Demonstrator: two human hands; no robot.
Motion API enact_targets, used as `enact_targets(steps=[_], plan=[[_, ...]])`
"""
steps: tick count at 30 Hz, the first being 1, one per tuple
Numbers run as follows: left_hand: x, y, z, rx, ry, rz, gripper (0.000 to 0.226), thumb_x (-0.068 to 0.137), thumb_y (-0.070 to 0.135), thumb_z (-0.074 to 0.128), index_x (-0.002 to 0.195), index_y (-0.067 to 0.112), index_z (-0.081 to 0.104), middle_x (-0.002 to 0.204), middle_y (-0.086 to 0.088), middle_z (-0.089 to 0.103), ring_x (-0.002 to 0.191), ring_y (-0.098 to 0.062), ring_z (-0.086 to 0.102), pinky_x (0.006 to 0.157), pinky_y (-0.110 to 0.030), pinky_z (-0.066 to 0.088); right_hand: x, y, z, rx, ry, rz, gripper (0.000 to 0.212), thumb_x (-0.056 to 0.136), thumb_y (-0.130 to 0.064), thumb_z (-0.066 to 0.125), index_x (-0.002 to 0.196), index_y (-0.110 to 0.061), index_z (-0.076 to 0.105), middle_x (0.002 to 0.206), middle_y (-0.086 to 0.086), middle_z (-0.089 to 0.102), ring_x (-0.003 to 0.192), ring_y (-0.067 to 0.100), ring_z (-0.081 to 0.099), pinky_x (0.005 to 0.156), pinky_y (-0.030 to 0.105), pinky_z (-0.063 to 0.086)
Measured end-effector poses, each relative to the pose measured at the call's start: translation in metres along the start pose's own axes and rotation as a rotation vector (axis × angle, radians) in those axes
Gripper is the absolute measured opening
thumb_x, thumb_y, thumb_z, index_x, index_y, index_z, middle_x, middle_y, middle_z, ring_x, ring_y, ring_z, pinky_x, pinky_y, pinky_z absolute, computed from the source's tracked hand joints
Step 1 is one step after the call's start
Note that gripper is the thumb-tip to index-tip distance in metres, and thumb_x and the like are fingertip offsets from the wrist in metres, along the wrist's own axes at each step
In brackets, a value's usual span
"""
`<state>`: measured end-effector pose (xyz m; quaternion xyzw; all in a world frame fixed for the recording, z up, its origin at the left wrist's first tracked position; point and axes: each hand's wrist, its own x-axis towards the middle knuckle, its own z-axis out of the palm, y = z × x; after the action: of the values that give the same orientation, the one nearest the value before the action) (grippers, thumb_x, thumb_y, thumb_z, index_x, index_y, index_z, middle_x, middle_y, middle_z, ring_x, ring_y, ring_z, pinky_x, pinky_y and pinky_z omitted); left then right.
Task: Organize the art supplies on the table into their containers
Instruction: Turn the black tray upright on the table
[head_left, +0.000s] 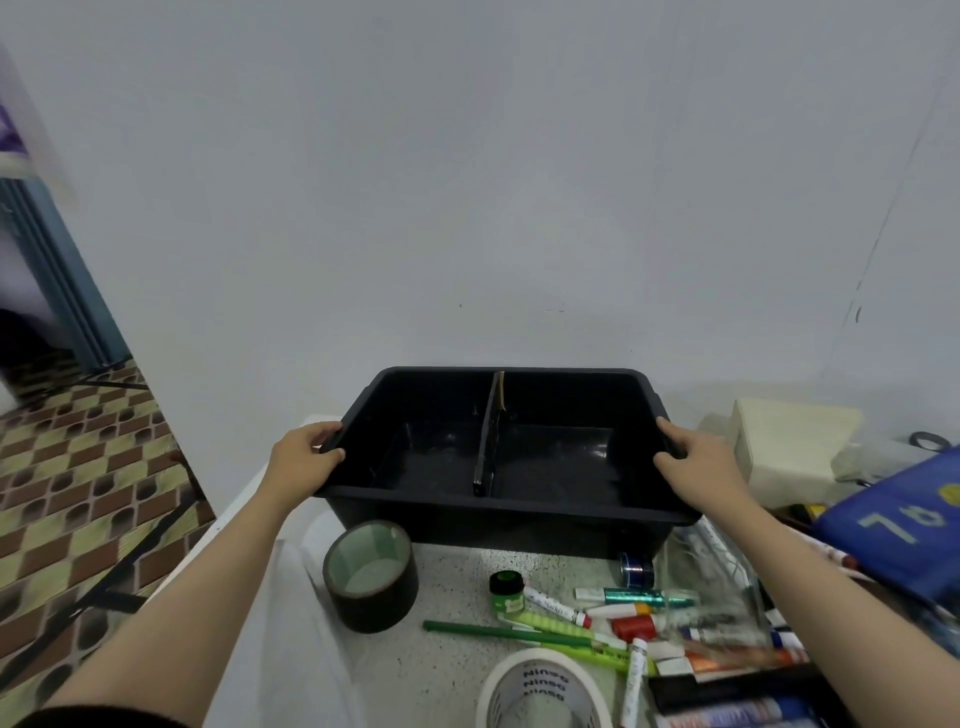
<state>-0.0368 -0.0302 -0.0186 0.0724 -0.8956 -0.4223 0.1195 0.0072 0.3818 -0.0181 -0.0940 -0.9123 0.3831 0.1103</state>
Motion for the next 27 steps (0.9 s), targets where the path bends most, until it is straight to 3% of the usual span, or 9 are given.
enact_targets(steps=[5,10,13,16,19,22,24,27], plan=[[-0.012,0.002,-0.003,0.022,-0.018,0.007,0.04,0.087,0.004,0.06,0.127,0.009,0.057,0.125,-0.01,0.06,0.107,-0.023,0.057,0.09,-0.033,0.046,0.0,0.0,-0.003,-0.014,-0.025,-0.017,0.053,0.091,-0.008,0.051,0.143,-0.014,0.04,0.142,0.007,0.046,0.127,0.024,0.045,0.102,0.029,0.034],[-0.033,-0.003,-0.007,0.047,-0.009,0.029,0.037,0.09,0.011,0.058,0.127,0.011,0.056,0.127,-0.01,0.059,0.114,-0.027,0.056,0.095,-0.03,0.038,-0.001,0.003,-0.008,-0.133,-0.167,-0.041,0.059,0.094,-0.02,0.051,0.148,-0.015,0.027,0.149,0.007,0.038,0.134,0.025,0.038,0.105,0.029,0.03],[-0.048,-0.003,-0.008,0.129,0.044,0.106,0.036,0.092,0.014,0.057,0.128,0.01,0.055,0.127,-0.011,0.057,0.116,-0.029,0.052,0.093,-0.031,0.037,-0.011,0.005,-0.007,-0.195,-0.127,-0.106,0.062,0.094,-0.023,0.051,0.149,-0.015,0.023,0.146,0.013,0.037,0.13,0.03,0.039,0.104,0.034,0.033],[-0.064,-0.006,-0.01,0.214,0.189,0.175,0.046,0.087,0.016,0.064,0.131,0.013,0.052,0.126,-0.015,0.051,0.116,-0.03,0.049,0.101,-0.041,0.037,-0.032,0.003,-0.006,-0.169,0.043,-0.301,0.053,0.093,-0.02,0.052,0.143,-0.019,0.036,0.141,0.01,0.042,0.128,0.026,0.04,0.103,0.036,0.034],[-0.086,-0.001,-0.011,0.215,0.29,0.207,0.039,0.084,0.017,0.067,0.122,0.018,0.058,0.113,-0.01,0.056,0.103,-0.03,0.055,0.095,-0.05,0.042,-0.058,-0.001,-0.003,-0.05,0.062,-0.518,0.042,0.09,-0.015,0.056,0.131,-0.026,0.051,0.129,-0.001,0.053,0.122,0.017,0.044,0.101,0.029,0.033],[-0.111,0.01,-0.008,0.3,0.224,0.285,0.026,0.083,0.02,0.067,0.108,0.026,0.065,0.096,0.006,0.063,0.096,-0.023,0.057,0.089,-0.047,0.043,-0.092,-0.003,0.001,0.03,-0.079,-0.632,0.042,0.087,-0.013,0.058,0.118,-0.041,0.052,0.121,-0.015,0.051,0.118,0.002,0.043,0.103,0.025,0.033],[-0.128,0.019,-0.004,0.38,0.107,0.321,0.019,0.084,0.025,0.066,0.101,0.033,0.066,0.093,0.015,0.064,0.098,-0.017,0.056,0.09,-0.042,0.04,-0.117,-0.005,0.001,0.059,-0.307,-0.648,0.043,0.079,-0.024,0.054,0.113,-0.05,0.052,0.122,-0.022,0.049,0.119,-0.006,0.041,0.103,0.019,0.031],[-0.15,0.031,0.004,0.494,-0.076,0.31,0.021,0.085,0.033,0.064,0.104,0.041,0.063,0.103,0.018,0.063,0.103,-0.013,0.054,0.087,-0.032,0.028,-0.145,-0.005,-0.001,-0.012,-0.673,-0.61,0.051,0.068,-0.039,0.05,0.118,-0.047,0.054,0.129,-0.022,0.042,0.12,-0.012,0.036,0.098,0.011,0.03]])
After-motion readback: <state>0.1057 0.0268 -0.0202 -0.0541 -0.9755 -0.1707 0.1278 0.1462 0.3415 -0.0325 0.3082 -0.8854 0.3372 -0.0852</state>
